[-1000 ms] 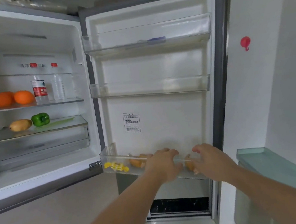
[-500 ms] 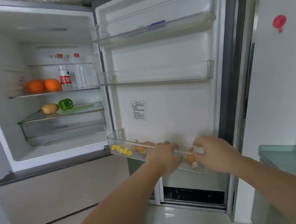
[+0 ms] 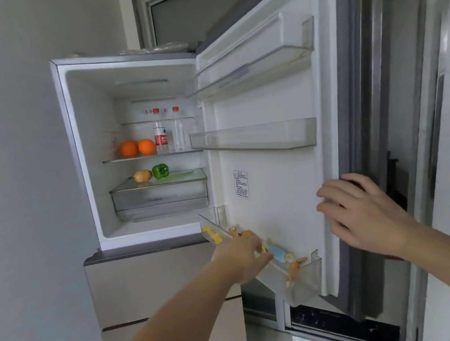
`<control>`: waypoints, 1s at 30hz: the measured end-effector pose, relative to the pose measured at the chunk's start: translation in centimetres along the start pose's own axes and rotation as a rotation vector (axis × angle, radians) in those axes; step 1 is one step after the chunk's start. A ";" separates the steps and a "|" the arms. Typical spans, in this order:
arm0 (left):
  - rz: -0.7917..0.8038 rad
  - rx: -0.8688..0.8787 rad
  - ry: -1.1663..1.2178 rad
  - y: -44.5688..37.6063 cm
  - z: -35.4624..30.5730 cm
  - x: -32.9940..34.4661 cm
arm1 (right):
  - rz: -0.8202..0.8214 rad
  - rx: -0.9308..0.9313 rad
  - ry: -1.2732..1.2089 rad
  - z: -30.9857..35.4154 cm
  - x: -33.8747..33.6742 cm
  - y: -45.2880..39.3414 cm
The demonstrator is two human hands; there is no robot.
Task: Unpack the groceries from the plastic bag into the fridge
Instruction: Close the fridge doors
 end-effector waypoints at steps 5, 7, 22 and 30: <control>-0.020 -0.081 0.056 2.2 5.4 -0.3 | -0.027 -0.158 -0.038 3.2 -2.3 -3.2; 0.003 -0.122 0.090 3.1 7.4 -0.7 | -0.036 -0.199 -0.046 4.8 -3.0 -5.2; -0.110 -0.263 0.452 12.3 22.1 -4.3 | -0.191 -0.452 -0.116 17.8 -5.1 -23.2; -0.271 -0.288 0.628 16.0 28.3 -7.0 | -0.296 -0.471 -0.148 21.2 -4.0 -31.1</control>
Point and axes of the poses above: each hand's wrist, its own y-axis away from the middle knuckle, its own x-axis out of the palm, z = x × y, the point moved 1 cm from there along -y, towards the middle knuckle, and after that the axes turned 12 degrees about -x, right-handed, at the moved point
